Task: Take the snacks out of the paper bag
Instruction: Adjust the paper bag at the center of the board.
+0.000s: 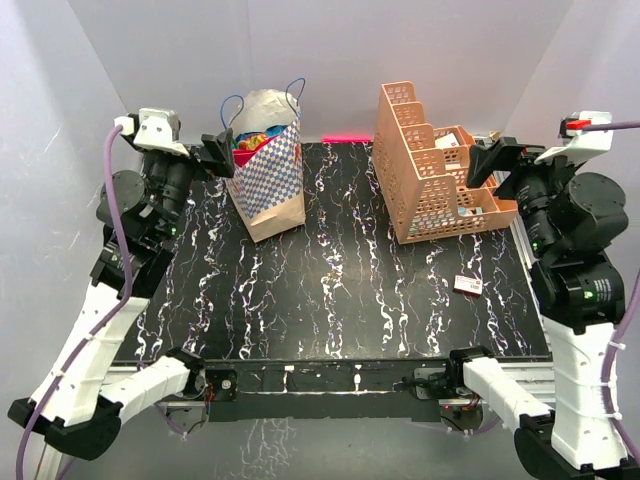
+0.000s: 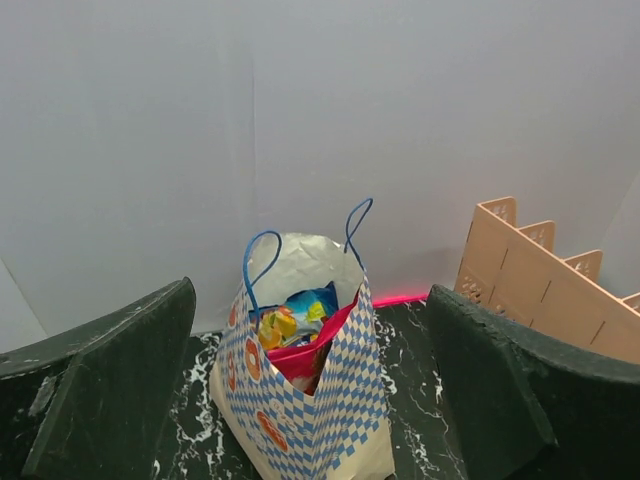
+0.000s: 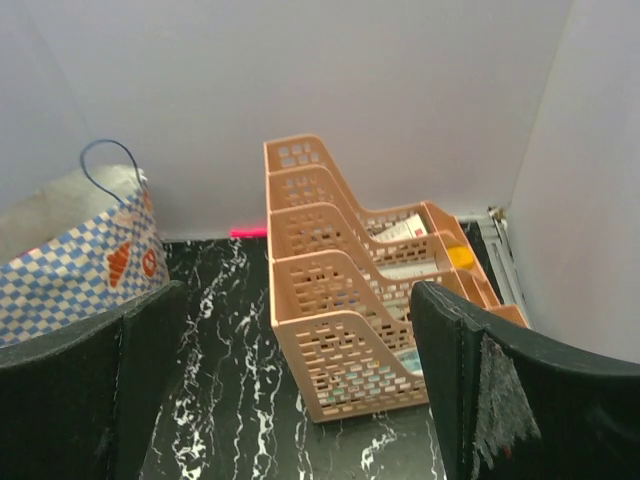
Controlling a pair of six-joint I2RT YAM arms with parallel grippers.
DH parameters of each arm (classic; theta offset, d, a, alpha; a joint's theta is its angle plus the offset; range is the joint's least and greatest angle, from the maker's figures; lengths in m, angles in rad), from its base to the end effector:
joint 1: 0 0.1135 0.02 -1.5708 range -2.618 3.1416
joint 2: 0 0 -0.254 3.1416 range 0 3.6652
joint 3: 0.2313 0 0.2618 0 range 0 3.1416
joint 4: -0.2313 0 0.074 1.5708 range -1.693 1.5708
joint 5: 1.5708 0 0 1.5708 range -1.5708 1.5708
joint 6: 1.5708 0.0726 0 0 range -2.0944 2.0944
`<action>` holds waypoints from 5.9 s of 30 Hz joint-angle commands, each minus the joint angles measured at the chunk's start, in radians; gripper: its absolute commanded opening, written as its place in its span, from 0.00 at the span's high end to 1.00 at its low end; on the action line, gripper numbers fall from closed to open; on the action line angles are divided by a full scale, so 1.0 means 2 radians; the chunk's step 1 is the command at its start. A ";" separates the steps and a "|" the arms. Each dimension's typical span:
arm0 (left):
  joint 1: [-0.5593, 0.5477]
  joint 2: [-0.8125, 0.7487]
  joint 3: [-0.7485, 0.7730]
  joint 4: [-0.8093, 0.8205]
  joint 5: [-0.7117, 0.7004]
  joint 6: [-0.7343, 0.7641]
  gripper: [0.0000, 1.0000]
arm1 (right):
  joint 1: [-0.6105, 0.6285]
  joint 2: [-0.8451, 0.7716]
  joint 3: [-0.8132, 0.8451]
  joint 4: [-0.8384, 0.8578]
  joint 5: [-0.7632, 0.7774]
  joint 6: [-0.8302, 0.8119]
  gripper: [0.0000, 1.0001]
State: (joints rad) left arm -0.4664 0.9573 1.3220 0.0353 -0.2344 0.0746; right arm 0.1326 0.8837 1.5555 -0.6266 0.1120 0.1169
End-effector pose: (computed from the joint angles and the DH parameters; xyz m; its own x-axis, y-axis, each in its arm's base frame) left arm 0.2073 -0.0855 0.5245 0.3652 -0.1027 -0.9252 0.2197 0.9753 -0.0215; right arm 0.1666 0.0140 0.5220 0.0421 0.1225 -0.9916 -0.0258 0.9923 0.1215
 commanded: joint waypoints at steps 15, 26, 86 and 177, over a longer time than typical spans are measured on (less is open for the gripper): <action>-0.018 0.107 0.031 -0.050 -0.054 -0.094 0.02 | -0.076 -0.033 -0.127 0.026 -0.007 0.063 0.02; -0.010 0.252 0.194 -0.203 -0.019 -0.154 0.02 | -0.089 -0.031 -0.101 -0.018 -0.083 0.055 0.02; 0.147 0.470 0.486 -0.371 0.072 -0.224 0.32 | 0.005 0.156 -0.014 0.084 -0.326 0.126 0.02; 0.084 0.088 0.118 -0.380 -0.053 -0.265 0.97 | 0.238 0.380 0.050 0.355 -0.098 0.178 0.92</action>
State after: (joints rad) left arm -0.2970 1.0935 1.4601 -0.7185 -0.2749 -0.4480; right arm 0.6125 1.8465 1.7615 -0.0250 -0.0860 0.4900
